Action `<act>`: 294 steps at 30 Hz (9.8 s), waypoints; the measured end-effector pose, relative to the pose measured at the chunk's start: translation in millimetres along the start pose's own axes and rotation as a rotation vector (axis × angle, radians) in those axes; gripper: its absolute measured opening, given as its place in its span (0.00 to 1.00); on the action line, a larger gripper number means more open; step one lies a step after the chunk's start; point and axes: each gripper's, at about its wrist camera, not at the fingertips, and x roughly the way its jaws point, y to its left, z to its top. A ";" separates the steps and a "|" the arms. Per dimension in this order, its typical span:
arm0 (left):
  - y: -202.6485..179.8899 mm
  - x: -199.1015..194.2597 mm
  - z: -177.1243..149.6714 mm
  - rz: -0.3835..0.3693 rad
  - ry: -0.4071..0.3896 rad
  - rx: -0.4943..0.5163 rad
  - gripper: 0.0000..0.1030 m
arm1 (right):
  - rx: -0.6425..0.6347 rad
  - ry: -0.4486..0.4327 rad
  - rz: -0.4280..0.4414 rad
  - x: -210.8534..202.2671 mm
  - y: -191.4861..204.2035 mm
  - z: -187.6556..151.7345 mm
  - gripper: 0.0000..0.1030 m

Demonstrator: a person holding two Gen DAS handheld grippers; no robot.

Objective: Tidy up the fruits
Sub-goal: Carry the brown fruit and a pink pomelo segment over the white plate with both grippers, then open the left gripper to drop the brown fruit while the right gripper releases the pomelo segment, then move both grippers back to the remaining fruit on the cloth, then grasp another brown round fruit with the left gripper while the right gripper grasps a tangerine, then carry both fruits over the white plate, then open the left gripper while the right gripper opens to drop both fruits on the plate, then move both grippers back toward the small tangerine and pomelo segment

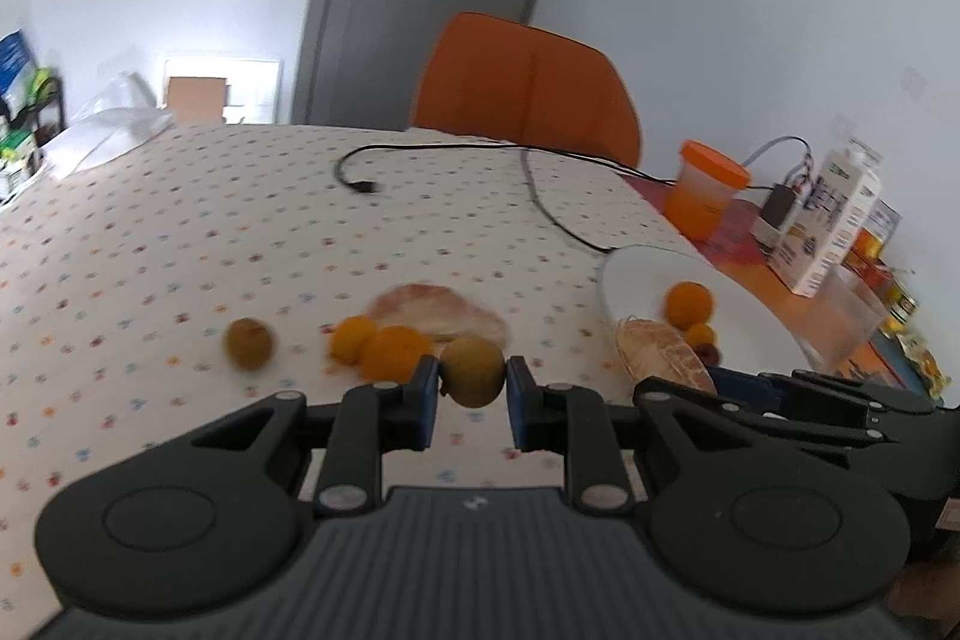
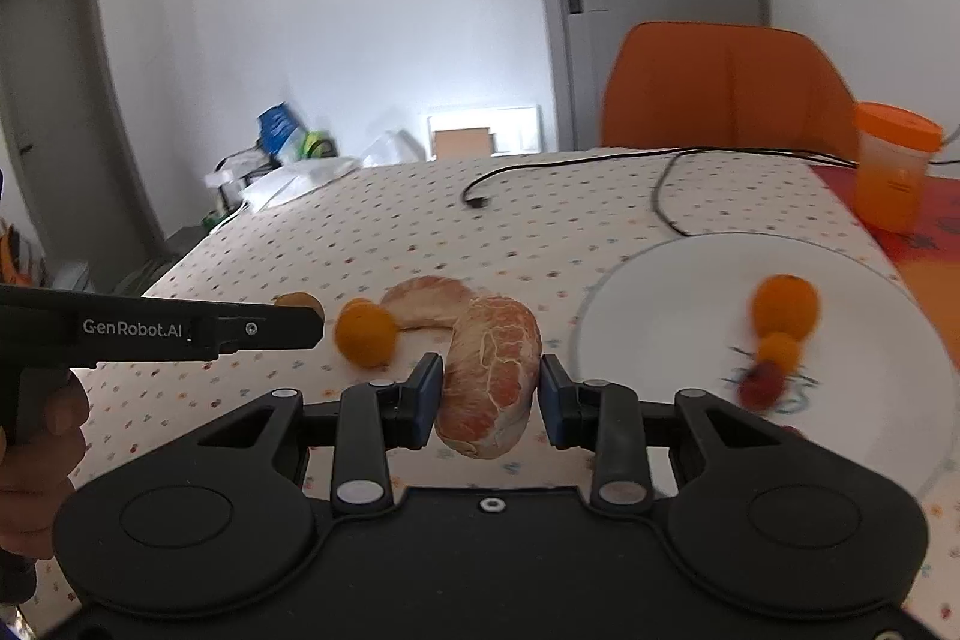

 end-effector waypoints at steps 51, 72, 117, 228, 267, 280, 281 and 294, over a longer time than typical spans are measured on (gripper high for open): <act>-66.3 24.4 12.5 0.021 -0.010 0.144 0.82 | 0.161 -0.128 -0.241 -39.6 -93.8 -18.1 0.59; 5.2 -37.1 5.0 0.070 -0.062 0.058 0.90 | 0.122 -0.135 -0.067 -52.5 -26.0 -9.0 0.93; 95.1 20.4 17.5 0.163 0.028 -0.123 0.42 | 0.041 0.051 0.138 59.5 41.3 17.2 0.54; -60.8 65.9 21.8 -0.062 0.050 -0.005 0.32 | 0.249 -0.088 -0.129 -28.0 -110.7 -13.1 0.32; 24.3 3.8 3.0 0.136 0.003 -0.065 0.83 | 0.181 -0.079 -0.096 -21.5 -46.5 -14.7 1.00; 45.4 -2.6 3.9 0.132 0.012 -0.089 0.83 | 0.153 -0.082 -0.052 -16.0 -28.4 -7.8 1.00; 45.9 -2.3 4.3 0.130 0.009 -0.088 0.83 | 0.149 -0.084 -0.052 -16.0 -27.5 -7.1 1.00; 46.4 18.8 10.5 0.100 0.028 -0.063 0.67 | 0.103 -0.064 -0.001 -0.9 -22.0 6.0 0.89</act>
